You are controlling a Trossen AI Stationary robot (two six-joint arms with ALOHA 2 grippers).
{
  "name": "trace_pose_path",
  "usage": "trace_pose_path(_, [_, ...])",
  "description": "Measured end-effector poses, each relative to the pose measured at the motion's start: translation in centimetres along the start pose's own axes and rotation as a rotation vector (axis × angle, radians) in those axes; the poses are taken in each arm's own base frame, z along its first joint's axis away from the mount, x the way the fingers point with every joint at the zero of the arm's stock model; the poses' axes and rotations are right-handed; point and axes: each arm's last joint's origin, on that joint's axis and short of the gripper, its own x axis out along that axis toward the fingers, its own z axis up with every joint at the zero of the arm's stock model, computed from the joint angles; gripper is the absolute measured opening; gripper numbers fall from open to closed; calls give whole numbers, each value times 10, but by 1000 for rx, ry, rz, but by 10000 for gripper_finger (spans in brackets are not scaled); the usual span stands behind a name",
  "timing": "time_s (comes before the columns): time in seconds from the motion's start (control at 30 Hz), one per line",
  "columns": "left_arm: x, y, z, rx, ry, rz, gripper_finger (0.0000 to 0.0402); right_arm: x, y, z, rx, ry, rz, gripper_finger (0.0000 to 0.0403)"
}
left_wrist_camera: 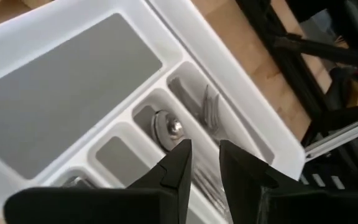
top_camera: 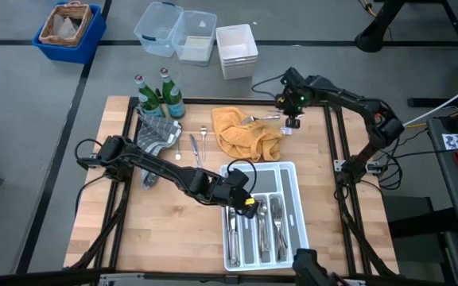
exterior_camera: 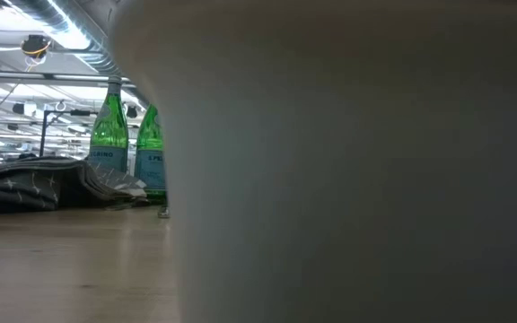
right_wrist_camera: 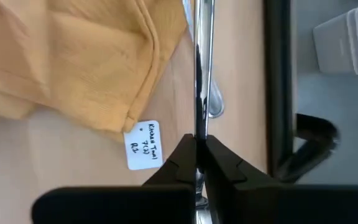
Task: Sort silverware
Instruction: Put the spoon into the silverware tray
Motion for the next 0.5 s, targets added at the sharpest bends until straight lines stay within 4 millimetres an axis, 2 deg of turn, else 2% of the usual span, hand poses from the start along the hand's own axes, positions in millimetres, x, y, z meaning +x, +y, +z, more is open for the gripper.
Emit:
trace_pose_path(0.1, [0, 2, -1, 7, 10, 24, 72, -21, 6, 8, -15, -41, -5, 12])
trace_pose_path(0.23, [-11, 5, 2, 8, 26, 48, 72, -45, 27, 23, -91, -96, 2, 14])
trace_pose_path(0.37, [-31, 11, 5, 23, 57, 107, 72, -66, 58, 38, -198, -145, 16, 12])
trace_pose_path(0.5, [-55, 18, 3, 64, 99, 173, 72, -82, 98, 50, -333, -184, 59, 14])
